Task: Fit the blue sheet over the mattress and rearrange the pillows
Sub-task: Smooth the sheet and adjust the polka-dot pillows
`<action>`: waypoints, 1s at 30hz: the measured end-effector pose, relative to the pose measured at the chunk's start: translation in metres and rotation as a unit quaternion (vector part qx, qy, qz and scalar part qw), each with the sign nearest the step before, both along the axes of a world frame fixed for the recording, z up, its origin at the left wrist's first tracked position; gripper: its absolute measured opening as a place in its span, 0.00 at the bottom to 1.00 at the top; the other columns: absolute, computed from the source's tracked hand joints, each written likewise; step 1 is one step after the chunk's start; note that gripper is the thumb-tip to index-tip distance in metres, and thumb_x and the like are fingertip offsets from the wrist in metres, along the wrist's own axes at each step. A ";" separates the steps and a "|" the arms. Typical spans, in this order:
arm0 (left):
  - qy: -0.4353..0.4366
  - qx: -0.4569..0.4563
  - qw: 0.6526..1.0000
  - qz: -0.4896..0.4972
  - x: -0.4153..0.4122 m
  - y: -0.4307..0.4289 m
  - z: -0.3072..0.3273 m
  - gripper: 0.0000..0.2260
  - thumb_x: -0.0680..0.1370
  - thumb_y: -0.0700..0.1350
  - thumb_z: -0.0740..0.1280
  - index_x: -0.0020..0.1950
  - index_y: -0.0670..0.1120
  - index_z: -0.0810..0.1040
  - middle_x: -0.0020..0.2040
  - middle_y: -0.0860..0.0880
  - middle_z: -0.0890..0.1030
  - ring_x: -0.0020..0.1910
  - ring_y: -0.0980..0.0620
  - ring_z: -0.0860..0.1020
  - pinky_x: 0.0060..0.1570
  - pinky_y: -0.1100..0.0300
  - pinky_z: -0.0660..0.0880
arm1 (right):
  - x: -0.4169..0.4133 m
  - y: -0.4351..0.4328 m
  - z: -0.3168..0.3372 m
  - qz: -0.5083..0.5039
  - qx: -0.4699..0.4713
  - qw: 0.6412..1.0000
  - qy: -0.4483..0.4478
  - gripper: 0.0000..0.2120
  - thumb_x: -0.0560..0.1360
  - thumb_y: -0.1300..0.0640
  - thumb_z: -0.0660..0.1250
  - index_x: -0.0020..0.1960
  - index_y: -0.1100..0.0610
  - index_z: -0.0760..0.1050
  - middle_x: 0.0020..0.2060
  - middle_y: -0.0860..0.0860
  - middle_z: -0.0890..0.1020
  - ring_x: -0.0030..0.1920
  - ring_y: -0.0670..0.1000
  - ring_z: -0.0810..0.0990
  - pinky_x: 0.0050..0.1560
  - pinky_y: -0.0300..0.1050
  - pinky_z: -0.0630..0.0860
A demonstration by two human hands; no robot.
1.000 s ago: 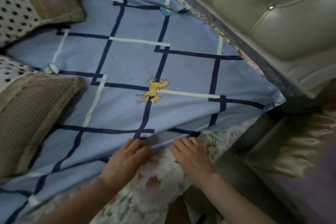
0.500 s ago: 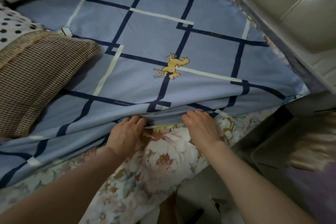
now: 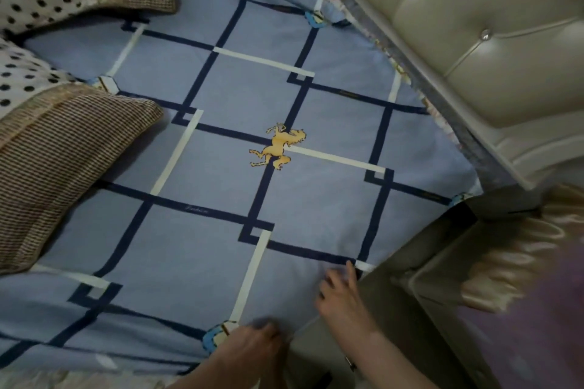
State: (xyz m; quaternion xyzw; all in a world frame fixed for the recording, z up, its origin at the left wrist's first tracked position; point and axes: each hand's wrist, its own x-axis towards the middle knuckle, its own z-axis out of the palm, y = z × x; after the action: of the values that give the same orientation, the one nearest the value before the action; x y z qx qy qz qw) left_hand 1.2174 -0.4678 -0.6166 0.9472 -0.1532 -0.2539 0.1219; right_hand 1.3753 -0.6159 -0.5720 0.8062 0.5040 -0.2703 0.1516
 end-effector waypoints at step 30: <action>0.005 0.288 0.886 0.364 -0.030 0.678 -0.007 0.52 0.72 0.30 0.64 0.71 0.61 0.26 0.76 0.53 0.33 0.74 0.35 0.44 0.68 0.39 0.62 | -0.080 0.684 -0.037 -0.061 0.214 0.975 0.006 0.39 0.78 0.41 0.58 0.77 0.57 0.40 0.76 0.61 0.40 0.73 0.69 0.39 0.67 0.72 0.42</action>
State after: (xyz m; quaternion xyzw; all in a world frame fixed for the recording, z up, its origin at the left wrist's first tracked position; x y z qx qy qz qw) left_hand 1.1872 0.2102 -0.6233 0.9286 0.2826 -0.2293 -0.0717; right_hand 1.2953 0.0676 -0.6091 0.8477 0.5007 -0.1698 -0.0438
